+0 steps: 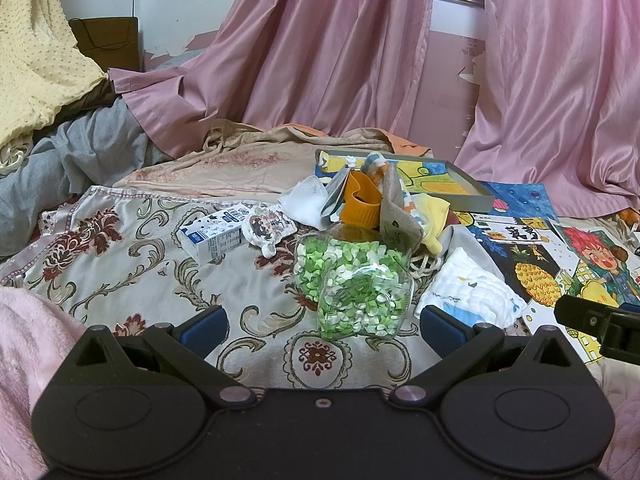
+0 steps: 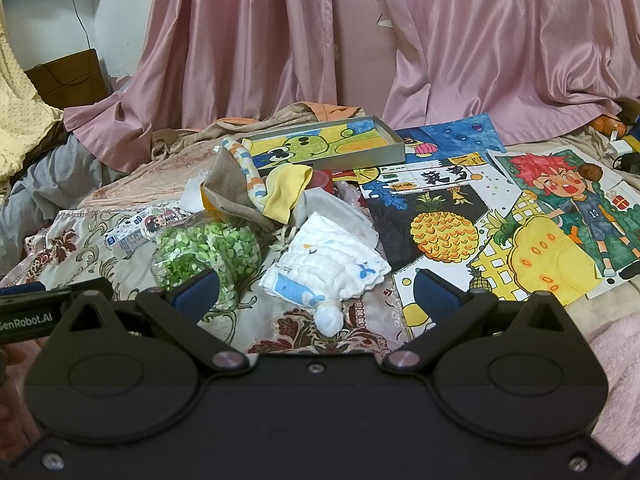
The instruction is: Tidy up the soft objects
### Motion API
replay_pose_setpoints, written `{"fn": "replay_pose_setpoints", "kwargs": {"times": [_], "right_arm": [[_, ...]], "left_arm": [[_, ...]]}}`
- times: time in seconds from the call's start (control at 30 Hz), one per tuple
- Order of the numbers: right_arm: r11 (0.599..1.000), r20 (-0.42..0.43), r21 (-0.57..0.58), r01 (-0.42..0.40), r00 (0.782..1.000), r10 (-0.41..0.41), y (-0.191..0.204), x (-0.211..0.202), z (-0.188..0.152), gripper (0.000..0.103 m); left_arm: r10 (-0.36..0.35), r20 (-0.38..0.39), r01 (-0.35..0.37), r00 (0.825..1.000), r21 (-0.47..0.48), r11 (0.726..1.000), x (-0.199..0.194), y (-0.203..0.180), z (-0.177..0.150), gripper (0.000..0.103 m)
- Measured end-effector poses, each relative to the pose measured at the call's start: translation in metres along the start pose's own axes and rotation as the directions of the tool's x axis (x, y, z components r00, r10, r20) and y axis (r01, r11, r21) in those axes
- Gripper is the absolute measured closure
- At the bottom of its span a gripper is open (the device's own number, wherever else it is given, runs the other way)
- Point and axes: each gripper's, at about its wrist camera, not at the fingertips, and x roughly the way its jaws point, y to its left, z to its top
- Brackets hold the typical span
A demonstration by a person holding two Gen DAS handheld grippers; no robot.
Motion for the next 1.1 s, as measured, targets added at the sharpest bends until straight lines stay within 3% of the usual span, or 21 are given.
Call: {"fn": "replay_pose_setpoints", "kwargs": {"times": [0.8, 1.1], "right_arm": [[1.0, 0.0, 0.03, -0.006, 1.0, 0.006, -0.002, 0.002, 0.001, 0.0], [0.995, 0.008, 0.089, -0.034, 0.999, 0.034, -0.013, 0.008, 0.001, 0.0]], "left_arm": [[-0.004, -0.004, 0.004, 1.0, -0.011, 1.0, 0.0, 0.001, 0.001, 0.001], [-0.058, -0.008, 0.057, 0.998, -0.02, 0.998, 0.011, 0.002, 0.011, 0.001]]}}
